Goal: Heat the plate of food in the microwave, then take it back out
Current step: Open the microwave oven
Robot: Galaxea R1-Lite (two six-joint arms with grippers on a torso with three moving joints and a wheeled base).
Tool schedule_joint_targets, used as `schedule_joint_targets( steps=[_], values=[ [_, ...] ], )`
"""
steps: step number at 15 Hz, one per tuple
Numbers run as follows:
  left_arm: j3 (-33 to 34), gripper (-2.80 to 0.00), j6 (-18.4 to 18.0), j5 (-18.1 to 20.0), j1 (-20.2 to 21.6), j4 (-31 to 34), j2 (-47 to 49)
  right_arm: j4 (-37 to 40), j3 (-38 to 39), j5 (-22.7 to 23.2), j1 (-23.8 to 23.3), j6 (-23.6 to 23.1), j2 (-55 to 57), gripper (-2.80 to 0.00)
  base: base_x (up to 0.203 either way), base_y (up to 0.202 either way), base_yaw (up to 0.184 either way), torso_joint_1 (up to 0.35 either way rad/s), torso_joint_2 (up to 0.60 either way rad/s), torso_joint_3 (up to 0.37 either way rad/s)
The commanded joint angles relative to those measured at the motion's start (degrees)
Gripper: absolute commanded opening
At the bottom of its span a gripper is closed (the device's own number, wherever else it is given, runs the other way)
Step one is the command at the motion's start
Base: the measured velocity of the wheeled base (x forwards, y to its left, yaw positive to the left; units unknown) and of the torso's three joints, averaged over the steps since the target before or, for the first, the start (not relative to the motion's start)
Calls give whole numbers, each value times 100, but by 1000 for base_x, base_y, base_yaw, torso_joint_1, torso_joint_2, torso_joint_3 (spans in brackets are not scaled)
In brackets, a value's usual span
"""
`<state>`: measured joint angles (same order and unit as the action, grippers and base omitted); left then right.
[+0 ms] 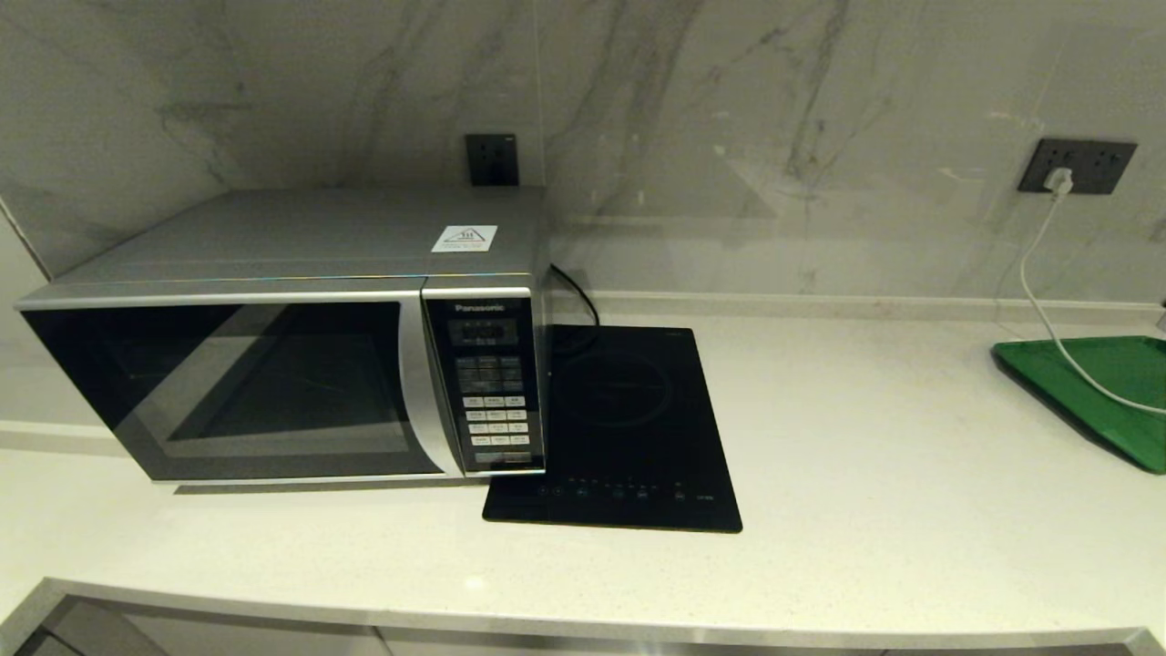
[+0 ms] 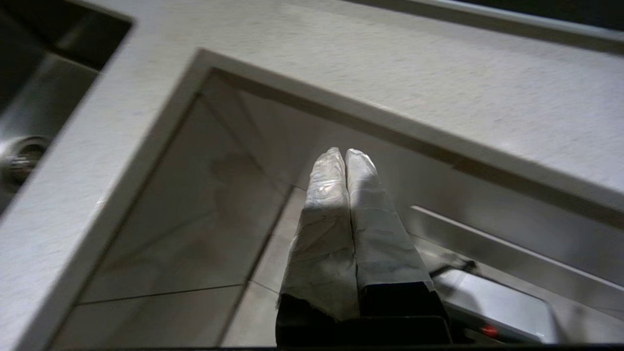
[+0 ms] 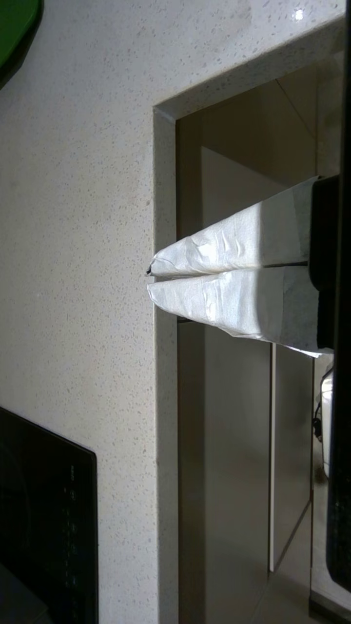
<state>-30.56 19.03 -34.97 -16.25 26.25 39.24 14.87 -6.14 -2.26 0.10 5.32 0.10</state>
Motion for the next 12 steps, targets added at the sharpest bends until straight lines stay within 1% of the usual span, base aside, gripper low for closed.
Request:
schedule_joint_targets(
  steps=[1,2,3,4,5,6,7,9,10,12],
  values=[
    [-134,-280,-1250,61,773,595,-1707,7,-1,-3,-1,5,-1,-280,0,0,0,0,0,0],
    [-163,-280,-1896,275,1175,734,-2047,7,-1,-3,-1,5,-1,-280,0,0,0,0,0,0],
    [-152,-280,-2189,713,1496,830,-2229,7,-1,-3,-1,5,-1,-280,0,0,0,0,0,0],
    [-116,-280,-2279,1026,1711,880,-2418,7,-1,-3,-1,5,-1,-280,0,0,0,0,0,0],
    [-77,-280,-2353,1274,1785,903,-2610,7,-1,-3,-1,-3,-1,-280,0,0,0,0,0,0],
    [-5,-280,-2420,1486,1760,899,-2757,7,-1,-3,-1,2,-1,-280,0,0,0,0,0,0],
    [212,-280,-2436,1696,1734,847,-2865,7,-1,-3,1,5,-1,-280,0,0,0,0,0,0],
    [889,-280,-2478,2091,1680,335,-3167,7,-1,-3,-1,5,-1,-280,0,0,0,0,0,0],
    [1276,-280,-2562,2298,1668,-22,-3427,7,-1,-3,-1,5,-1,-280,0,0,0,0,0,0],
    [2053,-280,-2814,2866,1657,-796,-3887,7,-1,-3,-1,5,-1,-280,0,0,0,0,0,0]
  ],
)
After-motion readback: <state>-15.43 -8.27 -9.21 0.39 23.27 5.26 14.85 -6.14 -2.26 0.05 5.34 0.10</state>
